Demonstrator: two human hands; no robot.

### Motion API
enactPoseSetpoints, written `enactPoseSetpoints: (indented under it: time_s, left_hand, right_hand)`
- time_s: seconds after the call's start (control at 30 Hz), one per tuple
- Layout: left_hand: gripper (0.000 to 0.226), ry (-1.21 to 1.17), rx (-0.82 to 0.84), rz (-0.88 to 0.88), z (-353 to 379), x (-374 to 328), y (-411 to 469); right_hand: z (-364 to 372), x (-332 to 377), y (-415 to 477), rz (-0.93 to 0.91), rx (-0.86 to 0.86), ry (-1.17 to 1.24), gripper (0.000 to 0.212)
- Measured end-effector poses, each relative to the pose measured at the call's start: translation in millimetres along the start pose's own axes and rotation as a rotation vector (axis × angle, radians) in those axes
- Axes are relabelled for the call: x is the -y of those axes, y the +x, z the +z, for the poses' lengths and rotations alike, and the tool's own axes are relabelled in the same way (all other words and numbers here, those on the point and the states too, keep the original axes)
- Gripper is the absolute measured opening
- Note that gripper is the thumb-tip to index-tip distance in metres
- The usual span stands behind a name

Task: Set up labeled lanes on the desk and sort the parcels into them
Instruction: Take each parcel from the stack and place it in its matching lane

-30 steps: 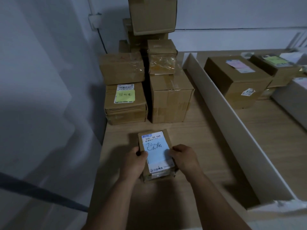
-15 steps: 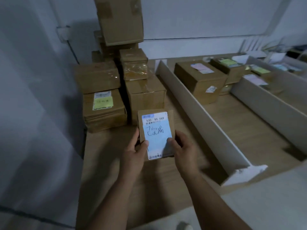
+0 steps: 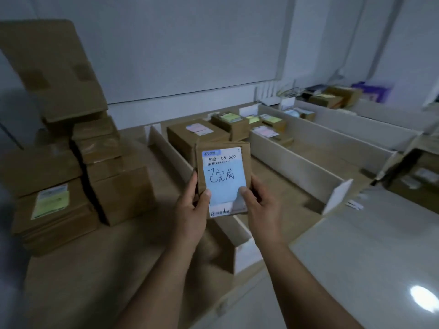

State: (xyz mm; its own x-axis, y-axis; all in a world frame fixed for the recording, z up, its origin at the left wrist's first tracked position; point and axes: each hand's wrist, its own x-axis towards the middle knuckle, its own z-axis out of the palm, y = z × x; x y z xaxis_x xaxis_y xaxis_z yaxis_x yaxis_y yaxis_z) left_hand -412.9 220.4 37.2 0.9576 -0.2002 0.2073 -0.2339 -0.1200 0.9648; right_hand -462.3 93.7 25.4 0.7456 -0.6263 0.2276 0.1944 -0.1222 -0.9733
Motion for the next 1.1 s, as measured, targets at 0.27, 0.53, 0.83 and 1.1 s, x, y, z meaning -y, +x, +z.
enactPoseSetpoints:
  time_s: [0.27,0.53,0.83,1.1]
  left_hand:
    - [0.054,0.010,0.178,0.058,167.8,-52.4,2.1]
    - [0.053,-0.049,0.209,0.060,315.7,-69.0,-7.0]
    - [0.053,-0.019,0.273,0.073,417.4,-82.7,15.3]
    - [0.054,-0.050,0.338,0.093,522.1,-83.9,78.0]
  right_hand:
    - [-162.1,19.5,55.7,-0.072,-0.241,-0.027,0.032]
    - [-294.1,10.2,104.7,-0.087,-0.323,-0.064,0.034]
    - [-374.6,-10.4,170.6,-0.100,-0.359,-0.054,0.033]
    - [-430.4,-24.6,263.6,-0.096,-0.432,-0.094,0.030]
